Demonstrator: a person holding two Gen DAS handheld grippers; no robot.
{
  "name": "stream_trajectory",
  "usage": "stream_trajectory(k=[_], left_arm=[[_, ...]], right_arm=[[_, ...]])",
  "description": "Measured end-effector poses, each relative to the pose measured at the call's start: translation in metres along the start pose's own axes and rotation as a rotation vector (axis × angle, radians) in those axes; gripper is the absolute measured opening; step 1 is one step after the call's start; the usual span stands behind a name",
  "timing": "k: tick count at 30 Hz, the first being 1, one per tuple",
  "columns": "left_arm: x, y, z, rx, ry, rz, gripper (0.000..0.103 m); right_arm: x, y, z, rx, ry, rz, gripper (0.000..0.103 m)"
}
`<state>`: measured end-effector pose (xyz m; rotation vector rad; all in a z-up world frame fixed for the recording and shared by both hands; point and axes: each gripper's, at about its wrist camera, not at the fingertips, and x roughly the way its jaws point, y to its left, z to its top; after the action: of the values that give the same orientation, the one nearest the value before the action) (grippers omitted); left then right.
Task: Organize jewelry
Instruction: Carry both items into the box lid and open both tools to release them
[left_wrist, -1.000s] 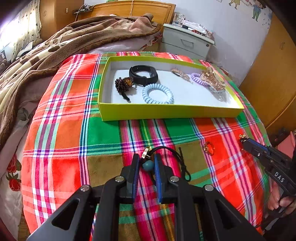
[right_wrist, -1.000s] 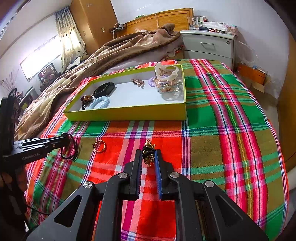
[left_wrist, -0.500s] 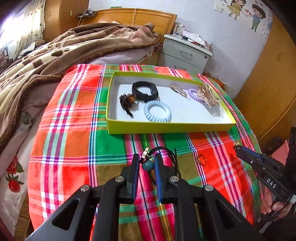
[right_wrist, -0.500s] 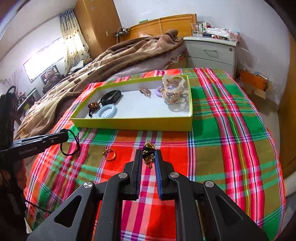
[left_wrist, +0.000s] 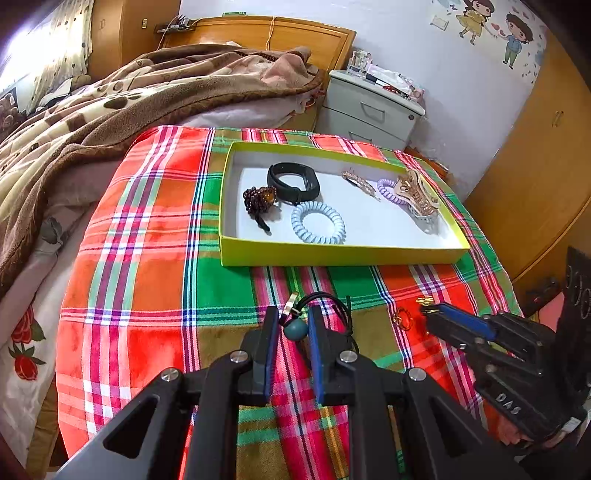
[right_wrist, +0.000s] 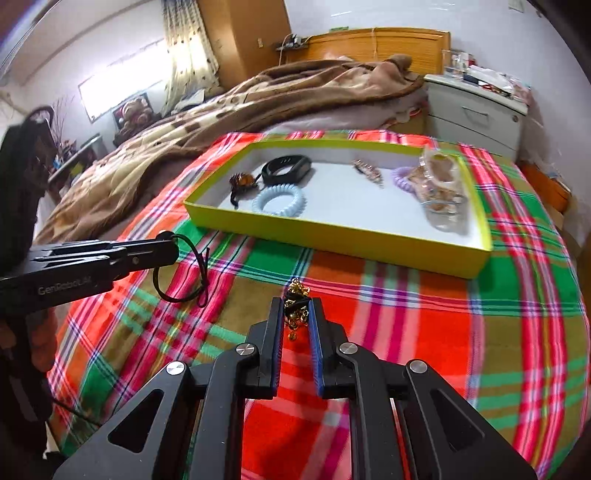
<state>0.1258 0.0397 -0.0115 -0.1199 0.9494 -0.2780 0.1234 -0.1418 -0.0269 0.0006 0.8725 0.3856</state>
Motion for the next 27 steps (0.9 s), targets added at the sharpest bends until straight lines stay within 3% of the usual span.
stream_trajectory(k=[5,9,10,14,18,22,27], left_arm=[[0.002,0.002,-0.002,-0.005,0.009,-0.009,0.017],[0.003,0.003,-0.003,-0.006,0.012,-0.015,0.017],[0.004,0.002,-0.003,-0.006,0.013,-0.016,0.017],[0.005,0.003,-0.002,-0.009,0.016,-0.017,0.017],[0.007,0.003,-0.003,-0.01,0.023,-0.016,0.017],[0.008,0.001,-0.002,-0.005,0.024,-0.019,0.017],[0.008,-0.002,-0.001,0.004,0.024,-0.019,0.017]], right_arm=[[0.011,0.006,-0.001,-0.024,0.038,-0.002,0.016],[0.003,0.006,0.0,-0.031,-0.004,-0.011,0.04],[0.004,0.007,0.0,-0.036,0.0,-0.015,0.042],[0.019,0.01,-0.001,-0.059,0.061,-0.015,0.042],[0.022,0.012,0.0,-0.065,0.049,-0.031,0.042],[0.021,0.014,0.0,-0.083,0.049,-0.08,0.023],[0.018,0.015,-0.002,-0.097,0.05,-0.074,0.023]])
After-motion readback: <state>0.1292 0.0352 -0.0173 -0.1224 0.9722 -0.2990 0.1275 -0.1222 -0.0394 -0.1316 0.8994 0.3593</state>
